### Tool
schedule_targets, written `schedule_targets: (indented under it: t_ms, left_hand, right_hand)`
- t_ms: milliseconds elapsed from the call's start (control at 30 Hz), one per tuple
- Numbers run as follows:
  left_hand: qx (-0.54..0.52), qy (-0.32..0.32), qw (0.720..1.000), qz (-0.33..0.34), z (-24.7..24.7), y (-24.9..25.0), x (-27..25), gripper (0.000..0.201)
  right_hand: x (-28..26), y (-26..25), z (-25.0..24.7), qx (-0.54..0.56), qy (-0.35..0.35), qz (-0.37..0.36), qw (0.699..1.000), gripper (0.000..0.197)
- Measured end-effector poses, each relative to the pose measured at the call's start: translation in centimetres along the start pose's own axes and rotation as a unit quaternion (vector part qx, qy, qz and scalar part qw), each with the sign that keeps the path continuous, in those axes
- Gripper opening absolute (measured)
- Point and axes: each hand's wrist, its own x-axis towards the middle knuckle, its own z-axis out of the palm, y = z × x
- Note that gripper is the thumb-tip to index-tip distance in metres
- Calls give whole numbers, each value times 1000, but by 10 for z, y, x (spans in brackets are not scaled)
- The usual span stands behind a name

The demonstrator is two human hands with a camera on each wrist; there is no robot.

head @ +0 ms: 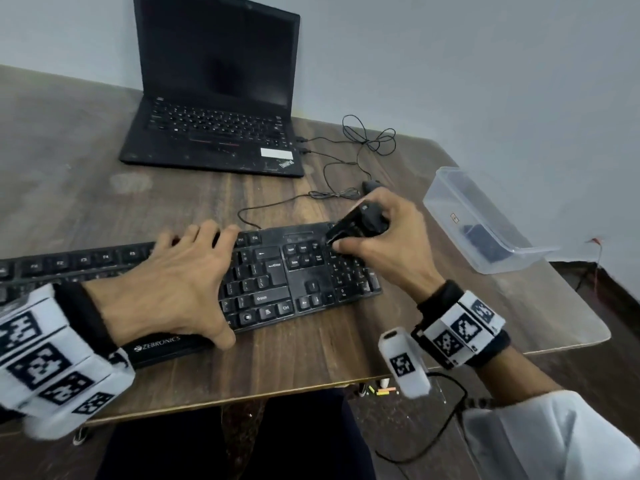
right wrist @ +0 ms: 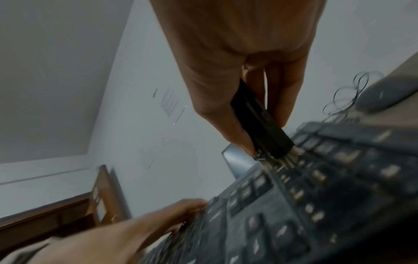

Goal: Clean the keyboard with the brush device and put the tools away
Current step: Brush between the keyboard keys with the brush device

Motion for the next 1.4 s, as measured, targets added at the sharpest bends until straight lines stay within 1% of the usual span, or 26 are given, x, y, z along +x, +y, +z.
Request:
schedule_targets:
  t_ms: [67,100,200,300,367,467,533,567,633,700,767,800,867,1000,1067,1167,1233,1400]
  left_hand:
    - [-7,1,1000,4,0,-1,0,156]
    - [-11,3,1000,6,0,-1,0,155]
    - [-16,7,1000,10,1,-3,-1,155]
    - [-20,10,1000,13,1,-3,0,154]
    - [-20,15,1000,14,2,-3,0,153]
    - [-24,13,1000,13,2,-4,0,153]
    - [-27,13,999,13,2,-4,1,154]
    - [-26,14,999,13,2,-4,1,154]
    - [-21,16,1000,15,2,-4,1,154]
    - [-22,13,1000,13,3,-5,1,154]
    - [-25,10,1000,14,3,-6,3,154]
    - [-27,11,999,13,3,-6,3,155]
    - [-28,16,999,13,3,-6,3,155]
    - [-26,25,999,15,4,-5,2,155]
    - [-30,27,999,18,4,-5,1,154]
    - [-32,34,999,24,5,-6,1,153]
    - [-30,34,999,27,6,-7,1,154]
    - [-25,35,999,29,8,-8,4,156]
  right_hand:
    - [1,0,5,-14,-22,-22,999,43]
    - [7,5,2,-21,-16,-21,999,45]
    - [30,19,-12,-41,37,15,998,47]
    - [40,22,-15,-43,57,28,997,46]
    - [38,9,-7,-20,38,21,999,47]
    - [24,-20,19,-5,-32,-22,999,47]
    - [17,-31,30,-16,-50,-59,997,46]
    - [18,-30,29,-23,-53,-62,996,46]
    - [27,-16,14,-38,-36,-32,998,48]
    - [36,3,-5,-59,0,17,998,46]
    - [38,16,-15,-64,26,50,996,44]
    - [37,18,-16,-60,32,52,996,45]
    - [31,14,-11,-48,30,34,998,46]
    - [21,-4,8,-27,-30,-26,999,46]
    - [25,-7,8,-39,-33,-34,998,47]
    - [32,3,-7,-51,21,5,998,46]
    - [23,11,-13,-50,46,35,997,45]
    - [-36,29,-22,-53,41,75,995,45]
